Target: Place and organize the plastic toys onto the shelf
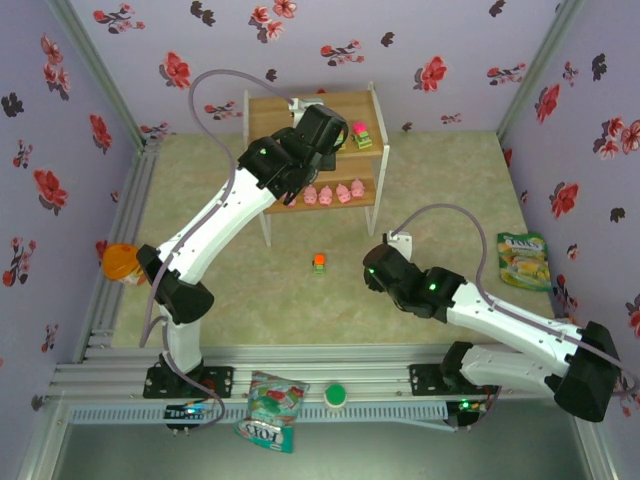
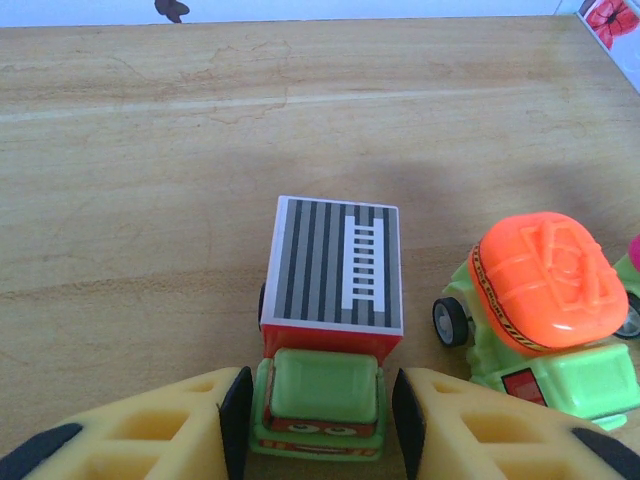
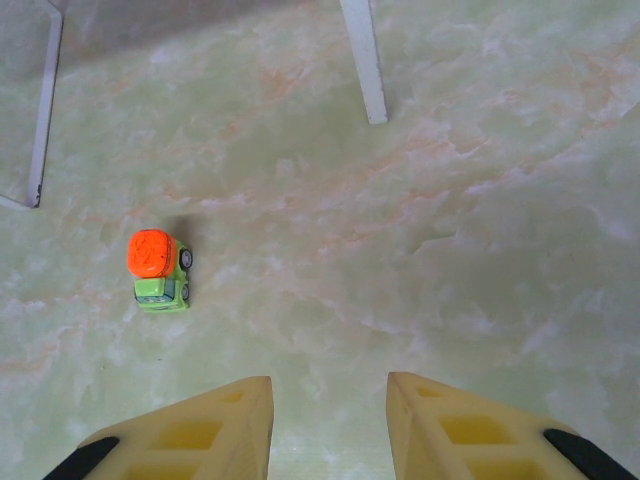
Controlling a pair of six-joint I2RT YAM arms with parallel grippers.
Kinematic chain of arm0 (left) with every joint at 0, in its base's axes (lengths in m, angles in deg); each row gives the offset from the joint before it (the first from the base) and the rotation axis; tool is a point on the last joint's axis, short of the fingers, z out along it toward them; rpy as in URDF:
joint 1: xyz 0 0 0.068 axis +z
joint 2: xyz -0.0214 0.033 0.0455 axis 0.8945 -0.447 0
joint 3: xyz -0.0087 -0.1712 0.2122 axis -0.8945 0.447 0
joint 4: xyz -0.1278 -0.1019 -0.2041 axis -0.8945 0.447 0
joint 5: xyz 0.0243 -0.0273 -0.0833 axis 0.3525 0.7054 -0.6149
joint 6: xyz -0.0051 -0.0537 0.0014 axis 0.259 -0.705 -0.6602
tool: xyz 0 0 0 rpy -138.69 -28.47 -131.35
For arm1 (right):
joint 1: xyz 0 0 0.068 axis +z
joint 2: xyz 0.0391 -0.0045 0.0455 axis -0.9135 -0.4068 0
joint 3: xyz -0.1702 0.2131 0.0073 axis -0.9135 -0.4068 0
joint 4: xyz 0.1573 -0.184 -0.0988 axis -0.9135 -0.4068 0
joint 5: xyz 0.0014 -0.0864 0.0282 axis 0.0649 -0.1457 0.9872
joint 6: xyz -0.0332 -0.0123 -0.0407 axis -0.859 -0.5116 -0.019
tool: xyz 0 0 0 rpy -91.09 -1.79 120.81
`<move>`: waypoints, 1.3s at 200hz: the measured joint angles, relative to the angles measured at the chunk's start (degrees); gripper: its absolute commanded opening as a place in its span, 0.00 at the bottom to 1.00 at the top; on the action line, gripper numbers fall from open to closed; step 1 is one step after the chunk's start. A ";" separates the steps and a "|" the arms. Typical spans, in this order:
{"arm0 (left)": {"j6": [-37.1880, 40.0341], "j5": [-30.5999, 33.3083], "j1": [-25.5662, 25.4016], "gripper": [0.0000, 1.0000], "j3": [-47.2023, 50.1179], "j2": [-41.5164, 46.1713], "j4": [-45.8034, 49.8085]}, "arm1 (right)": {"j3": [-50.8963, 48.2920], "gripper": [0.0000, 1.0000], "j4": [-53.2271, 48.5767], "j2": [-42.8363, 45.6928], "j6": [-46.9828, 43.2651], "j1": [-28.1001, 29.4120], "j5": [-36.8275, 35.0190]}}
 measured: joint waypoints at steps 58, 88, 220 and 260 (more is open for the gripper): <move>0.02 -0.50 -0.44 0.46 0.00 0.00 -0.37 | 0.00 0.36 0.00 0.00 0.00 0.00 0.00; 0.02 -0.87 -0.81 0.46 0.00 0.00 -1.22 | 0.00 0.36 0.00 0.00 0.00 0.00 0.00; 0.04 -0.81 -0.90 0.48 4.52 5.84 -3.08 | 0.00 0.37 0.17 -0.61 0.00 0.37 0.04; 0.33 -0.81 -1.70 0.48 7.61 10.25 -4.33 | 0.33 0.37 0.20 -2.78 -0.02 0.90 0.24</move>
